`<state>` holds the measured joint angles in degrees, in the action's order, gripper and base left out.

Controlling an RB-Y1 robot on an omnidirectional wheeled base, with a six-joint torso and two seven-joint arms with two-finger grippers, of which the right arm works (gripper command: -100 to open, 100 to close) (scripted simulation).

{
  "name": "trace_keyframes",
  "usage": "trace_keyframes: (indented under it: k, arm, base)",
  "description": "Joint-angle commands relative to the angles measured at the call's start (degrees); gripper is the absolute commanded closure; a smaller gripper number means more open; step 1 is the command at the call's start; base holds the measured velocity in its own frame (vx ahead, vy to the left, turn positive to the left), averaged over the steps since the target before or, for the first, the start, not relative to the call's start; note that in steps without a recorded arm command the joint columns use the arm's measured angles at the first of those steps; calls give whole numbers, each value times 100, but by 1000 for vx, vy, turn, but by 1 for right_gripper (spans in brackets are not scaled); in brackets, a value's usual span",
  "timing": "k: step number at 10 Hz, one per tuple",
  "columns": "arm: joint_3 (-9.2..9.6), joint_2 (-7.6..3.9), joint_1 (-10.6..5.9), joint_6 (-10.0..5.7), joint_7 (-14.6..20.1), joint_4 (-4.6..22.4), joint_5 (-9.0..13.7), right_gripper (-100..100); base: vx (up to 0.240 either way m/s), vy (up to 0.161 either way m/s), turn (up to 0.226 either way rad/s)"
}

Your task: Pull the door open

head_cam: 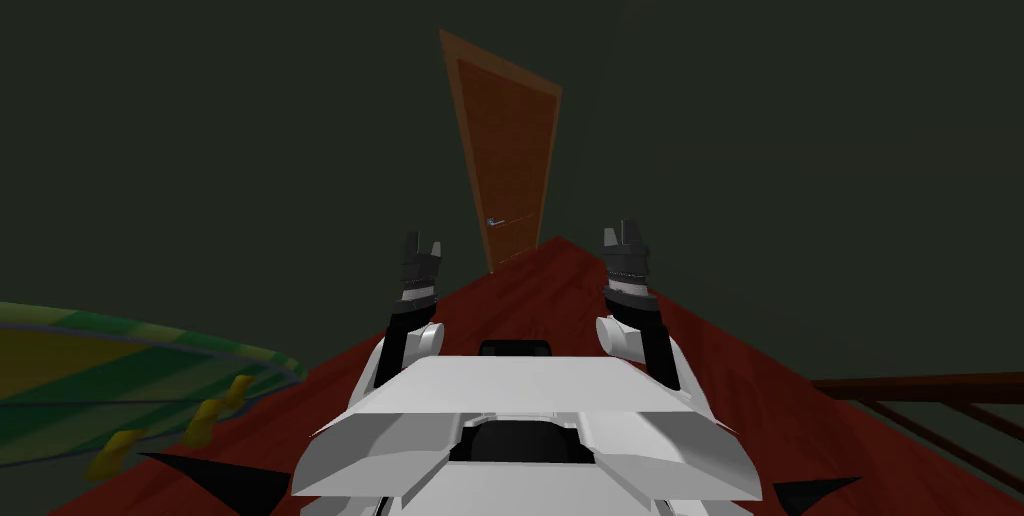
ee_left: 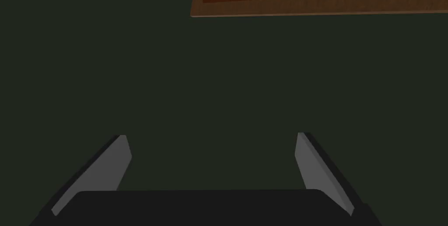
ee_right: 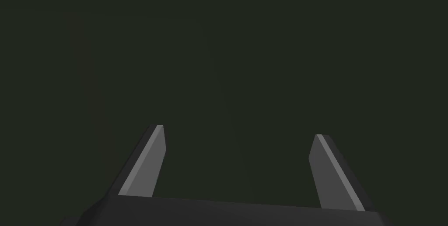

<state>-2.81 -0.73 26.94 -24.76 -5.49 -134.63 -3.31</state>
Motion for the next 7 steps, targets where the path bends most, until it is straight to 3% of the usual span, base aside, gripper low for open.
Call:
trace_keyframes:
  k: [1, 3, 7]
  arm:
    - [4, -44, -38, -49, 38, 167, 18, -100]
    - [8, -90, -80, -105, 81, 355, 39, -100]
    - [23, -237, -220, -288, 224, 977, 108, -100]
  base:
    - [-64, 15, 60]
    - [82, 26, 106]
    - [103, 22, 113]
